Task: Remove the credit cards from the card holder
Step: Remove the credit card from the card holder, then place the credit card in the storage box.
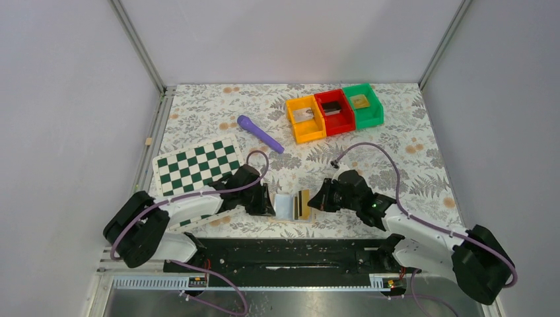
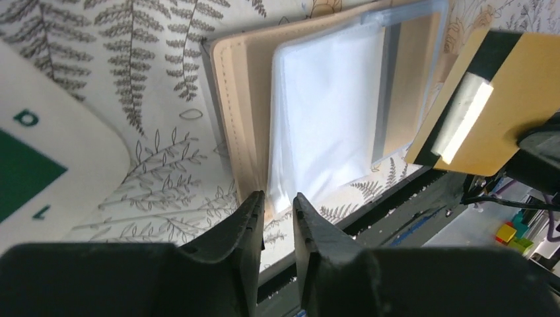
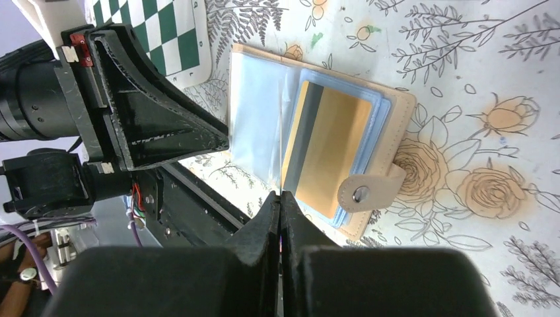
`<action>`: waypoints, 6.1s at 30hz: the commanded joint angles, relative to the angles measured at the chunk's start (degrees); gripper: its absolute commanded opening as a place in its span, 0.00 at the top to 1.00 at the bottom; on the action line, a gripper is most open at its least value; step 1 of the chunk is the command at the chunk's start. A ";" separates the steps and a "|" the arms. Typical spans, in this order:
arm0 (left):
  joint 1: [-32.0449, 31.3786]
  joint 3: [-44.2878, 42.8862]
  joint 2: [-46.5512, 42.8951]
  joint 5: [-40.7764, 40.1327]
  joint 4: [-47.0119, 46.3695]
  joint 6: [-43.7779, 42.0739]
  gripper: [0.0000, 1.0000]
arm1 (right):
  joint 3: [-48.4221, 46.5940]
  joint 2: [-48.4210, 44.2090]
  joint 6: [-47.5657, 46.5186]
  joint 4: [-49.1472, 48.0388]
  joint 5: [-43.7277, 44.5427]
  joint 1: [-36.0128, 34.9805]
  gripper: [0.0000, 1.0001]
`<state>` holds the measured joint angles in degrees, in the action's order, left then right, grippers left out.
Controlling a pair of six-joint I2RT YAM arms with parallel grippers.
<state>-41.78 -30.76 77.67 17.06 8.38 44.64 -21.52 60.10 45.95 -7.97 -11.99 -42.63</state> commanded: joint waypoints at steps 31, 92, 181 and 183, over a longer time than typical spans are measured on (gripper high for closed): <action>4.67 -20.99 -13.98 7.05 9.95 10.29 0.27 | -5.21 -4.28 -62.97 -16.44 41.12 -28.64 1.00; 5.83 3.25 -30.47 10.34 -28.03 10.74 1.00 | -3.10 -20.67 1.71 -6.92 19.93 -13.41 0.42; 9.32 -14.24 -26.65 -6.69 20.50 -23.73 0.01 | -105.24 75.24 -38.78 30.63 -17.79 49.65 1.00; 9.43 -14.20 -26.32 -6.50 20.45 -23.72 0.01 | -107.81 76.87 -38.84 32.31 -18.29 49.75 1.00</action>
<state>-32.84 -43.42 50.92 9.45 31.53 21.37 -122.72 135.28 8.62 19.90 -26.96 6.72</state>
